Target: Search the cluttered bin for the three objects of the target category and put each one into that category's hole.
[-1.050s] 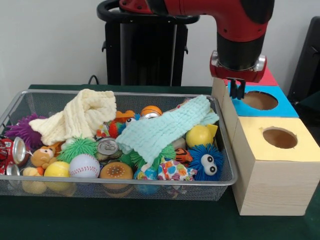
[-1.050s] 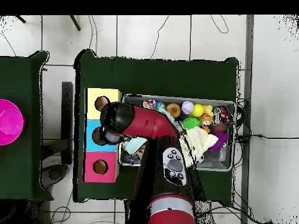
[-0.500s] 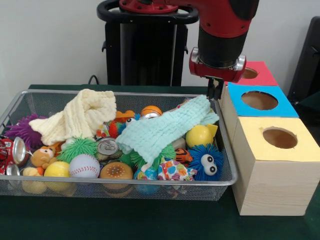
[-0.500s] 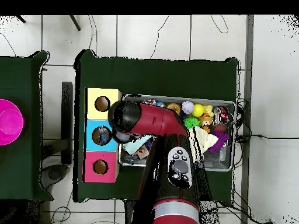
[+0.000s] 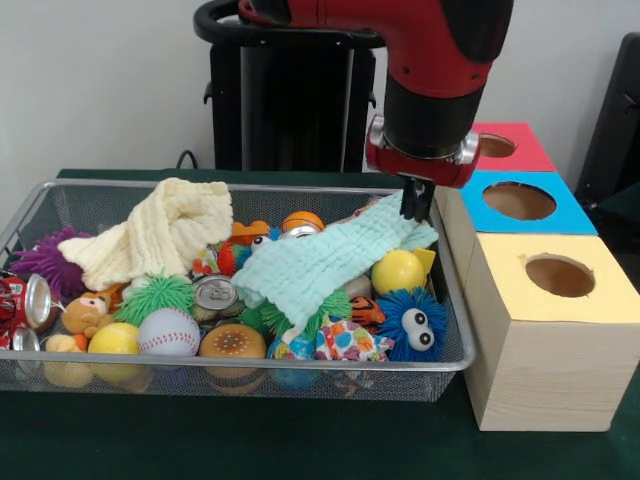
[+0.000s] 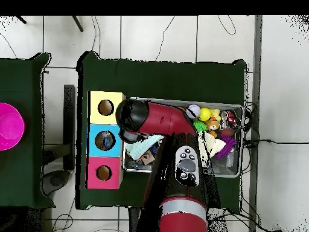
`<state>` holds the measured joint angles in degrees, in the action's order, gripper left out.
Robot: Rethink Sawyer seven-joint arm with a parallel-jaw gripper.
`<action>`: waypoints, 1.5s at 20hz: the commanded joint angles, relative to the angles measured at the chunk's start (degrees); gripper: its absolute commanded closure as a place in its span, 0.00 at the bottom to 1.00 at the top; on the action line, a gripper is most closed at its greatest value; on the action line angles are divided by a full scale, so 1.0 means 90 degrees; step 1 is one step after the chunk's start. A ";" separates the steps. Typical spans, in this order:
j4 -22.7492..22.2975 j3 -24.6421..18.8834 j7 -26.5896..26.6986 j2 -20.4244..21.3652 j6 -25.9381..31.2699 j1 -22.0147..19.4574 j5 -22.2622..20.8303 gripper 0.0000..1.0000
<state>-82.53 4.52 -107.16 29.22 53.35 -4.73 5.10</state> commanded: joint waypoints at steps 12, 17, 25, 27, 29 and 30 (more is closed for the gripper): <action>-0.0296 0.0089 -0.0420 -0.0677 -0.1009 -0.0391 -0.1026 1.00; -0.0392 0.0132 -0.0484 -0.0681 -0.1224 -0.0389 -0.1190 0.00; -0.0427 0.0091 -0.0479 -0.0648 -0.1299 -0.0450 -0.1209 0.00; -0.0496 0.0065 -0.0492 -0.0620 -0.1433 -0.0474 -0.1200 0.00; -0.0442 0.0093 -0.0500 -0.0667 -0.1544 -0.0485 -0.1246 0.00; -0.0394 0.0131 -0.0499 -0.0700 -0.1563 -0.0478 -0.1289 0.00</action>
<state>-82.77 6.50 -107.16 24.70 44.48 -7.23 -3.32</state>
